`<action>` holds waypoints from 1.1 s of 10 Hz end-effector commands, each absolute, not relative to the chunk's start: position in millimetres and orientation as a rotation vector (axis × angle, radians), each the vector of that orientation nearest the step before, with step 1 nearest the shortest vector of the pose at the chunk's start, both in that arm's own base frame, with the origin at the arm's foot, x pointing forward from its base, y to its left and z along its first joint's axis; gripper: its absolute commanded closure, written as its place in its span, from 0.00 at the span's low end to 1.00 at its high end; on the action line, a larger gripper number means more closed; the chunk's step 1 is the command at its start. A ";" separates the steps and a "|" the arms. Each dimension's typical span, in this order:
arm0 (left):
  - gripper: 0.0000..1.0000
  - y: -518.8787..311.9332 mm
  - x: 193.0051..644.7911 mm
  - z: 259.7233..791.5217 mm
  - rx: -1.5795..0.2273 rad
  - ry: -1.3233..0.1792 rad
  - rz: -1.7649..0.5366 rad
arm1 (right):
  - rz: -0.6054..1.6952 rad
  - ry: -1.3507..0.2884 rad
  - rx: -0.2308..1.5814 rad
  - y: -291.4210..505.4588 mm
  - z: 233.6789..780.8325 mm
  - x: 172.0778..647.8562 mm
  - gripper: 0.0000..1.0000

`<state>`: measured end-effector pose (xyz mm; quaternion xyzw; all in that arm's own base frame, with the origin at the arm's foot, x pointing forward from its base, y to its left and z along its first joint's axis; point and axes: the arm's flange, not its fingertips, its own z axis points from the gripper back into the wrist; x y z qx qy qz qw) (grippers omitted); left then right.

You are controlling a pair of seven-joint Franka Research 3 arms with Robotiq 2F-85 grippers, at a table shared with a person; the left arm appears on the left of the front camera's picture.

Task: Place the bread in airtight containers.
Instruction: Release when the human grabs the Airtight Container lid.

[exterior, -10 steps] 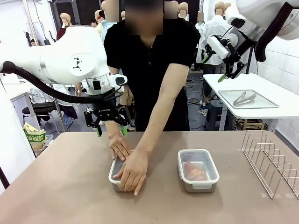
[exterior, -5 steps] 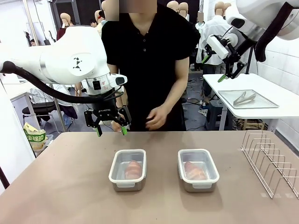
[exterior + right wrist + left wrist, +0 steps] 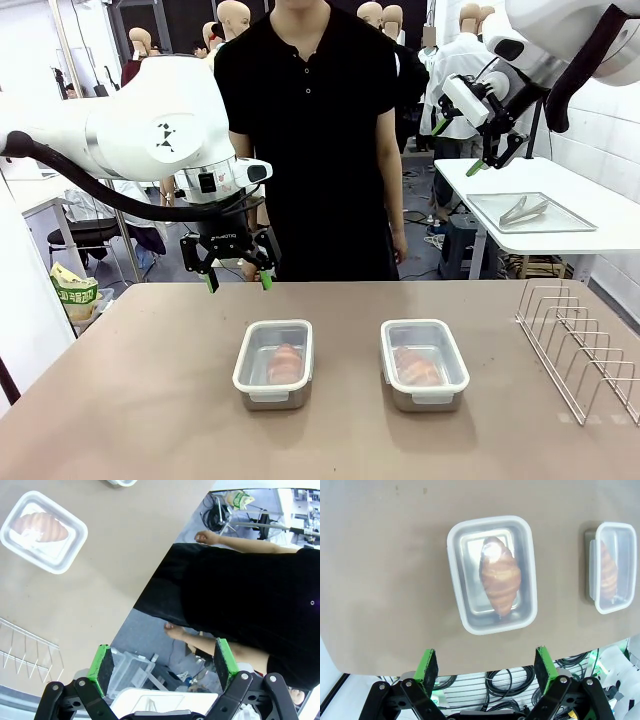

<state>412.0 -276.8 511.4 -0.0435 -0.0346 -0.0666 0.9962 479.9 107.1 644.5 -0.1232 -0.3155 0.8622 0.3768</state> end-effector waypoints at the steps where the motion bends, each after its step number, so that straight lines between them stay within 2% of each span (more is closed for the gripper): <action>1: 0.00 -275.2 410.8 512.1 -0.084 -0.072 -0.132 | 2.204 -0.809 -0.316 107.1 644.6 480.0 0.00; 11: 0.00 -275.2 410.8 512.1 -0.084 -0.072 -0.132 | 2.204 -0.809 -0.316 107.1 644.6 480.0 0.00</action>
